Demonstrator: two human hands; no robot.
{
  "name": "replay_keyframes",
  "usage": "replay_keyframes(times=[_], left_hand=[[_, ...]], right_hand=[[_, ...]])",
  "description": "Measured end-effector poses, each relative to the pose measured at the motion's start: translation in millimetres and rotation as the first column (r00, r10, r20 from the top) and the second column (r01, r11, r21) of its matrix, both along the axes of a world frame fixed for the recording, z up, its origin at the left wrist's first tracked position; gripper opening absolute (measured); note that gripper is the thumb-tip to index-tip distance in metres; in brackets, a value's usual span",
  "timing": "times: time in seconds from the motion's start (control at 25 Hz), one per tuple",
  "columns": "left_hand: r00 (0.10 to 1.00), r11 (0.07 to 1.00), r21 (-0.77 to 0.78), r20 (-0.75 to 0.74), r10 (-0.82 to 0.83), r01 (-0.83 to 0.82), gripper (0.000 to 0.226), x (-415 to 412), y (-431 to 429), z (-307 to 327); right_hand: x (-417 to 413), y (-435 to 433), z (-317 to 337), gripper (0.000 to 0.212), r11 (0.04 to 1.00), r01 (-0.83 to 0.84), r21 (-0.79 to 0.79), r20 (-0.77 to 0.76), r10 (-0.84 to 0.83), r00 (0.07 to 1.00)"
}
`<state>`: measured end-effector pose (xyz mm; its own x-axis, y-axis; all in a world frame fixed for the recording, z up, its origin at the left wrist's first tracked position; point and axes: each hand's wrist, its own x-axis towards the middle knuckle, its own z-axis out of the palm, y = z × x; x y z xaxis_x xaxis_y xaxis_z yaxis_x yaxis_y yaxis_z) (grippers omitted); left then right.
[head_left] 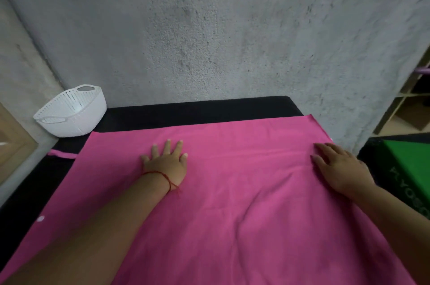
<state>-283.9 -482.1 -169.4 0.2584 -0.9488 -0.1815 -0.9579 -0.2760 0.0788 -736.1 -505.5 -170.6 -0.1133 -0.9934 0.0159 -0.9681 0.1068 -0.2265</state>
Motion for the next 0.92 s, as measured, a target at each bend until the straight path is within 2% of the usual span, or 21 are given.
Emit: replay_keyframes(times=[0.04,0.08,0.16,0.24,0.48,0.6,0.64,0.76,0.8,0.88,0.92], left_hand=[[1.0,0.999,-0.028,-0.006,-0.026,0.026,0.06,-22,5,4],[0.993,0.99,-0.076,-0.019,-0.119,0.117,0.058,-49,14,6],[0.921,0.917,-0.146,-0.061,-0.384,0.372,0.056,-110,37,4],[0.863,0.863,-0.152,-0.089,-0.497,0.482,0.058,-147,49,-2],[0.889,0.885,-0.103,-0.012,-0.457,0.454,0.074,-161,57,-6],[0.895,0.891,-0.103,-0.02,-0.445,0.441,0.085,-166,59,-3],[0.896,0.892,-0.105,-0.017,-0.443,0.439,0.088,-167,60,-3],[0.896,0.892,-0.101,0.003,-0.443,0.441,0.088,-169,61,-5],[0.896,0.891,-0.103,0.008,-0.444,0.442,0.087,-169,61,-6],[0.895,0.888,-0.117,0.016,-0.445,0.444,0.084,-167,60,-6],[0.895,0.887,-0.123,0.022,-0.445,0.444,0.083,-167,59,-5]], right_hand=[[-2,19,2,0.066,1.0,0.019,-0.002,0.025,-0.019,1.0],[-1,39,3,0.064,1.0,0.011,0.001,0.039,-0.011,0.999],[4,81,-1,0.06,1.0,-0.023,-0.008,0.03,0.023,0.999],[6,113,-5,0.06,0.998,-0.042,-0.043,0.024,0.043,0.999],[-48,200,-2,0.073,0.968,0.24,0.073,0.115,-0.247,0.962],[-74,238,6,0.077,0.927,0.361,0.099,0.282,-0.374,0.884],[-84,246,5,0.07,0.921,0.382,0.081,0.352,-0.385,0.854],[-112,265,11,0.02,0.892,0.449,0.063,0.59,-0.396,0.704],[-119,271,12,0.012,0.889,0.453,0.069,0.635,-0.389,0.668],[-129,279,16,0.014,0.9,0.408,0.155,0.675,-0.398,0.621],[-134,284,20,0.023,0.911,0.347,0.221,0.711,-0.395,0.583]])
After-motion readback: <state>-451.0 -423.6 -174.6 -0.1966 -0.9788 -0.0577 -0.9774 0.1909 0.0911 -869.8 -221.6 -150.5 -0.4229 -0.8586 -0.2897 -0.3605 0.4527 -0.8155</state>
